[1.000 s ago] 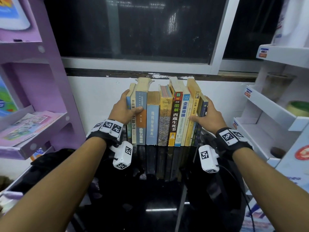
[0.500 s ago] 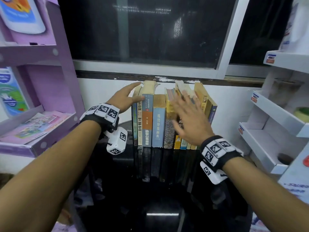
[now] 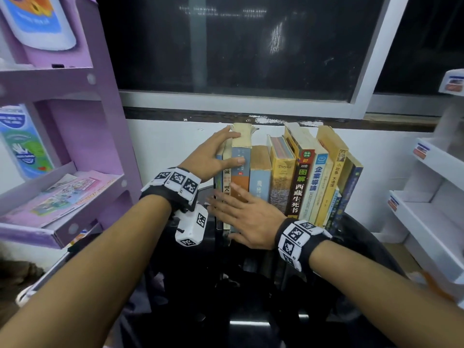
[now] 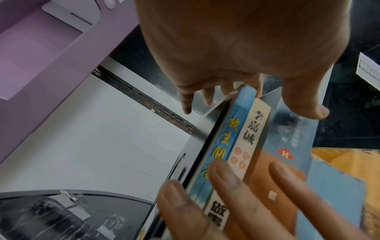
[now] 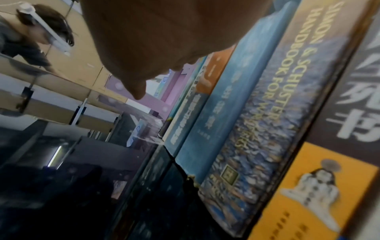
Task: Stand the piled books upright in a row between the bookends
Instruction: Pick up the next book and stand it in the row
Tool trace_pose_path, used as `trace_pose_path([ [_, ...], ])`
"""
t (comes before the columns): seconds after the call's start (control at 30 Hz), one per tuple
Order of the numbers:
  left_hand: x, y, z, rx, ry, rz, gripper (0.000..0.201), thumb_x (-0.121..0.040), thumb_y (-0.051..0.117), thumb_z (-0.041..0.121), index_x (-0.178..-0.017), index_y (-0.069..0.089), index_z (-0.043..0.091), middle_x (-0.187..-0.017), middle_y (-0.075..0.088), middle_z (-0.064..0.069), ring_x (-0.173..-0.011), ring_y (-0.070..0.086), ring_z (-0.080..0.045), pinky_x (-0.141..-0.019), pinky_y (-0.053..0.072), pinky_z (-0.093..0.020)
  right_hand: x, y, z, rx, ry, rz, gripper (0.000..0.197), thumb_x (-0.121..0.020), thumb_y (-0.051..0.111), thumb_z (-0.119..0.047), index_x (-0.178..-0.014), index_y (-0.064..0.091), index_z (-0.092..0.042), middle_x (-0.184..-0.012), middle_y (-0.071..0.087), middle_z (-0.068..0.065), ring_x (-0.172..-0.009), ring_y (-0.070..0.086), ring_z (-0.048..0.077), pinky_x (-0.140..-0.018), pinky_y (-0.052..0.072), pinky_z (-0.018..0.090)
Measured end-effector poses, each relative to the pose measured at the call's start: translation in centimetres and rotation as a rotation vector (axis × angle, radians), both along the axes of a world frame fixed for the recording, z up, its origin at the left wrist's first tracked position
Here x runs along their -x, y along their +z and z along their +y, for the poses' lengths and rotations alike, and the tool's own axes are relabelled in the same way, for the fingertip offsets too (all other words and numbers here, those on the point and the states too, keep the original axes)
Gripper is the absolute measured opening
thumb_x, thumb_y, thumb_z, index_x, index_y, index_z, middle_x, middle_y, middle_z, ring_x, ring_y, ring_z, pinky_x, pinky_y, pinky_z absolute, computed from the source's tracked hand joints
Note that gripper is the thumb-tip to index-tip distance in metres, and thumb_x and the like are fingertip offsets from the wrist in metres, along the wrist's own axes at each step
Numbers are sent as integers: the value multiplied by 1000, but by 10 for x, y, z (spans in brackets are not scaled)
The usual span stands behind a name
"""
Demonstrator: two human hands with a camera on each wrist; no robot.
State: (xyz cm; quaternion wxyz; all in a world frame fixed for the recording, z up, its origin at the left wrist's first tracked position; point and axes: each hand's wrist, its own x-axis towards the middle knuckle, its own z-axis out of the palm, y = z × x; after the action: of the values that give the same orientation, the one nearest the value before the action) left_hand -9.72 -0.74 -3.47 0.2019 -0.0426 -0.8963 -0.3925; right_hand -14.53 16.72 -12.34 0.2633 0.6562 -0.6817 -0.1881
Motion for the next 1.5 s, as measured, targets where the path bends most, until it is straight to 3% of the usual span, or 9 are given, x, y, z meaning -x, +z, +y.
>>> trace_pose_path([
  [0.1,3,-3,0,-89,-66,-5,55,-85,70,26,-132,41,25,-131,45,13,-116,55,-10,-97,51,-37,11,-3,-3,-11,-15,7,72,-96,24,-52,-153,20,-8,-159,21,11,-150,5,26,-120,-3,51],
  [0.17,5,-5,-1,-95,-74,14,52,-86,69,24,-130,40,24,-125,48,13,-108,59,-7,-93,53,-33,18,-5,-4,-18,-4,31,73,-96,27,-52,-153,18,-7,-160,17,11,-150,4,26,-120,-4,50],
  [0.33,9,-10,-5,-97,-113,46,51,-86,69,26,-127,39,26,-131,52,0,-111,60,-13,-92,54,-35,25,-9,-5,-4,42,59,72,-97,28,-51,-153,19,-6,-160,16,11,-150,4,26,-120,-3,50],
  [0.6,14,-16,-10,-64,-75,79,65,-71,66,59,-125,40,34,-131,53,-3,-113,59,-16,-92,54,-41,32,-10,-6,-9,56,91,74,-95,37,-47,-154,15,-7,-162,10,9,-150,0,24,-120,-6,49],
  [1.0,16,-14,-11,54,-36,80,61,-84,68,41,-134,38,23,-134,51,-2,-115,56,-18,-95,51,-42,29,-10,-7,-16,0,107,73,-94,36,-40,-154,12,-7,-162,6,8,-150,-2,24,-120,-5,49],
  [1.13,15,-9,-12,97,-43,23,69,-79,66,50,-135,36,25,-140,45,-1,-119,55,-18,-95,51,-43,20,-7,-6,-8,0,64,74,-94,40,-47,-154,18,-9,-161,12,9,-150,2,25,-120,-2,51],
  [1.23,14,0,-9,185,-15,30,70,-79,66,53,-135,39,22,-147,38,-2,-128,47,-21,-101,46,-46,17,-2,5,4,39,61,72,-95,41,-45,-153,19,-10,-162,8,9,-150,1,26,-119,2,53],
  [1.37,12,12,8,450,18,151,76,-78,62,61,-141,38,26,-153,35,3,-146,20,-22,-116,24,-45,21,-1,34,0,27,47,72,-96,41,-44,-154,15,-10,-162,5,9,-150,-1,26,-119,2,53],
  [1.5,18,15,28,648,55,169,85,-76,64,64,-146,34,27,-155,32,3,-147,18,-18,-118,17,-42,30,0,59,-10,-21,52,73,-96,40,-45,-154,15,-9,-162,7,9,-150,0,26,-119,1,52],
])
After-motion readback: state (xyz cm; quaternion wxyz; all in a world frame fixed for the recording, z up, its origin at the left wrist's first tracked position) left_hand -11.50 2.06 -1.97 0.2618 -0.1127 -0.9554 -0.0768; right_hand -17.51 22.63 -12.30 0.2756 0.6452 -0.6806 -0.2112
